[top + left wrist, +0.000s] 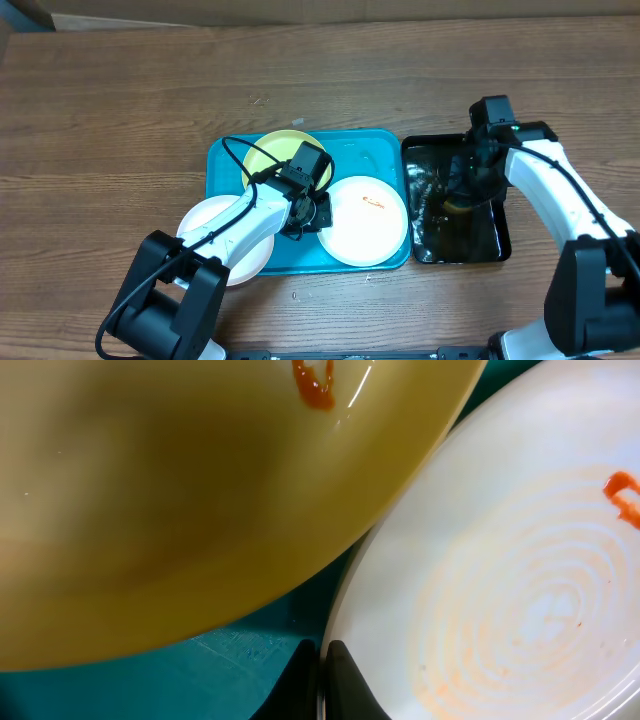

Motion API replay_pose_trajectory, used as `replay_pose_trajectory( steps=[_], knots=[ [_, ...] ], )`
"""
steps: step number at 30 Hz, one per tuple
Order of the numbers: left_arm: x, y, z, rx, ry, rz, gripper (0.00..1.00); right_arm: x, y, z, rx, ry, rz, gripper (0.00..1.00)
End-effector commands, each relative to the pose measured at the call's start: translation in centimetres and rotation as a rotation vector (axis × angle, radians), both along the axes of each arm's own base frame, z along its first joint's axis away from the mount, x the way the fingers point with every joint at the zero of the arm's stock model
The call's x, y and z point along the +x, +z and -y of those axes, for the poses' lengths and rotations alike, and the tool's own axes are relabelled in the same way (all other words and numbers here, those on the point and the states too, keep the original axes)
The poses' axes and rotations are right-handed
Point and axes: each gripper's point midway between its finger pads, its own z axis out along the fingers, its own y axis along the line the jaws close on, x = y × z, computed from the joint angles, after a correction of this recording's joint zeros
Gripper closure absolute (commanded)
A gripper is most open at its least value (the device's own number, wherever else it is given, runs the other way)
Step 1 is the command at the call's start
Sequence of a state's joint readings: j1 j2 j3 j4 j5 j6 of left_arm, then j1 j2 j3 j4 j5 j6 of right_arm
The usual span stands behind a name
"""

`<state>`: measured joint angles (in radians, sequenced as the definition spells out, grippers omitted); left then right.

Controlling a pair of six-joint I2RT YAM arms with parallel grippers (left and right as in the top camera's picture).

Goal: Clean dirty plates on tray and stack at the side
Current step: 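Dip the held sponge in the water of the black tray, then scrub the right white plate with the sponge in the right gripper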

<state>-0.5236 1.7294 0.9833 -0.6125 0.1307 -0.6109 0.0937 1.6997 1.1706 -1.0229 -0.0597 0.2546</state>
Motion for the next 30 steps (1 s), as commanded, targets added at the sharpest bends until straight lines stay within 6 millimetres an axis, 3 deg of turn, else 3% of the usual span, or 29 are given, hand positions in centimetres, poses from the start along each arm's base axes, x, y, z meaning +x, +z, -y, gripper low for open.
replay_pose_trajectory(
  steps=[1,4,7,12,16,18,23,30],
  knots=[
    [-0.3,-0.5,-0.1,0.009,-0.007,-0.014,0.95,-0.1,1.2,-0.2,-0.018,0.010,0.018,0.96],
    [-0.3,-0.5,-0.1,0.009,-0.007,-0.014,0.95,0.0,1.1,-0.1,-0.051,-0.011,0.024,0.96],
    [-0.3,-0.5,-0.1,0.009,-0.007,-0.014,0.94,0.2,1.2,-1.7,0.038,-0.002,0.029,0.96],
    [-0.3,-0.5,-0.1,0.009,-0.007,-0.014,0.92,0.2,1.2,-2.2,0.068,0.016,0.027,0.96],
    [-0.3,-0.5,-0.2,0.010,-0.005,-0.016,0.92,-0.6,1.1,-1.2,0.017,-0.013,-0.007,0.96],
    [-0.3,-0.5,-0.2,0.010,-0.005,-0.015,0.92,-0.8,1.3,-3.1,0.099,0.065,-0.005,0.96],
    [-0.2,-0.5,-0.1,0.005,-0.005,-0.012,0.96,-1.5,1.4,-4.5,0.119,0.106,-0.024,0.96],
    [-0.2,-0.5,0.0,0.003,-0.006,-0.013,0.96,-2.4,2.7,-10.6,0.230,0.266,-0.008,0.96]
  ],
)
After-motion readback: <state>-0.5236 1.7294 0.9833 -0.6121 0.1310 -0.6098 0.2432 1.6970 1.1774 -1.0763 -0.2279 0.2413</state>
